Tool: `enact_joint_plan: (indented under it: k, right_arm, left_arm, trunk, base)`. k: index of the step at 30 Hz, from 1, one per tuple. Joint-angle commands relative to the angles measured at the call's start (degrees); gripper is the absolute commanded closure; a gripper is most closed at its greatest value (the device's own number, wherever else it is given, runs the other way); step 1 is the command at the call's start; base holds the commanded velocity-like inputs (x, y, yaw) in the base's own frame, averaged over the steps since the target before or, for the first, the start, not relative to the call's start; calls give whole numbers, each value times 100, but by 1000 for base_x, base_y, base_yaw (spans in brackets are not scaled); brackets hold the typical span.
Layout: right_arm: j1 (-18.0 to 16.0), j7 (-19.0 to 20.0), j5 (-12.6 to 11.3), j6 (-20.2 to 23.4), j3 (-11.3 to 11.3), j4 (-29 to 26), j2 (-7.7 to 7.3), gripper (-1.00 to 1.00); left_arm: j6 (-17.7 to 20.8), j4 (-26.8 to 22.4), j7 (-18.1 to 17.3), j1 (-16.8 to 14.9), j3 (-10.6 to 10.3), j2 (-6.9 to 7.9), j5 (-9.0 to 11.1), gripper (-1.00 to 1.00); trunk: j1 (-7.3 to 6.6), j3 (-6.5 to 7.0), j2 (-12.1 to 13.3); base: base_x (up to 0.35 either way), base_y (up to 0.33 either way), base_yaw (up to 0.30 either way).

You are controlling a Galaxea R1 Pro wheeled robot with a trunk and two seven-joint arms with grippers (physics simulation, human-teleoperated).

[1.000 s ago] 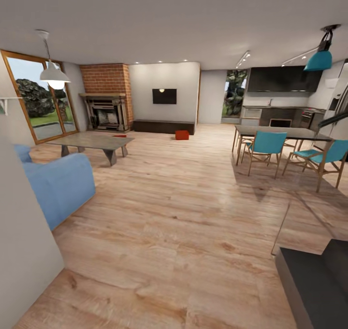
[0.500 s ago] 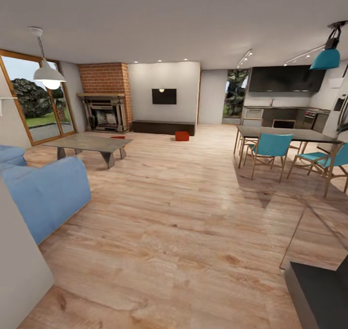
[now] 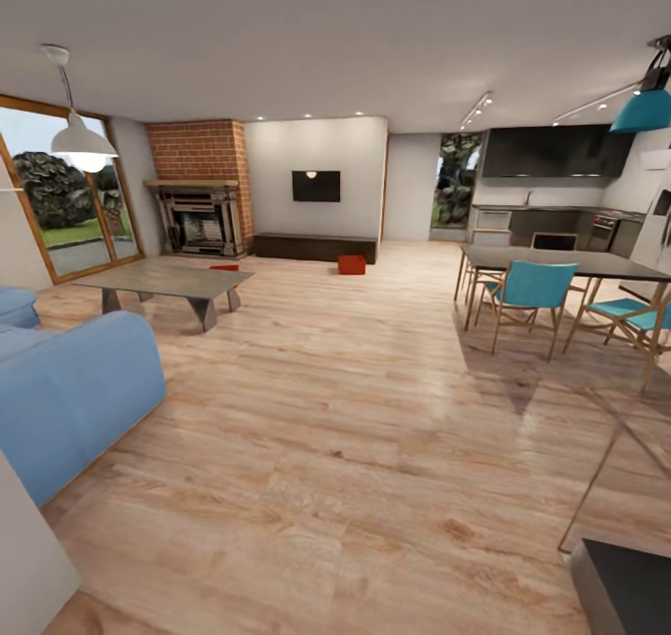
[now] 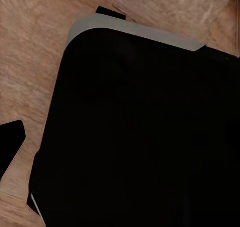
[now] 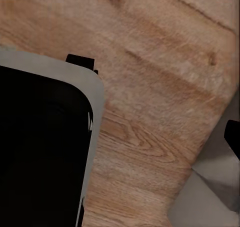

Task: Move the two storage containers from the living room to the garage. In the garage, place one container on the floor and stack the other container on top of it (either order is fine).

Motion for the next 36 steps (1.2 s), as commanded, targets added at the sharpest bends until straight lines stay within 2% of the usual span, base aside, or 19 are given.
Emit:
enact_joint_plan:
  k: [1, 36]
  right_arm:
    - [-5, -4, -62, -24, 53, 11, 1, -100]
    - [-5, 27, -88, 1, 42, 66, -49, -100]
  left_arm:
    - [1, -4, 5, -2, 6, 1, 26, -100]
    - [-23, -5, 4, -2, -11, -19, -1, -100]
  trunk:
    - [3, -6, -2]
    - [3, -6, -2]
  base:
    - [336, 0, 0]
    - [336, -16, 0]
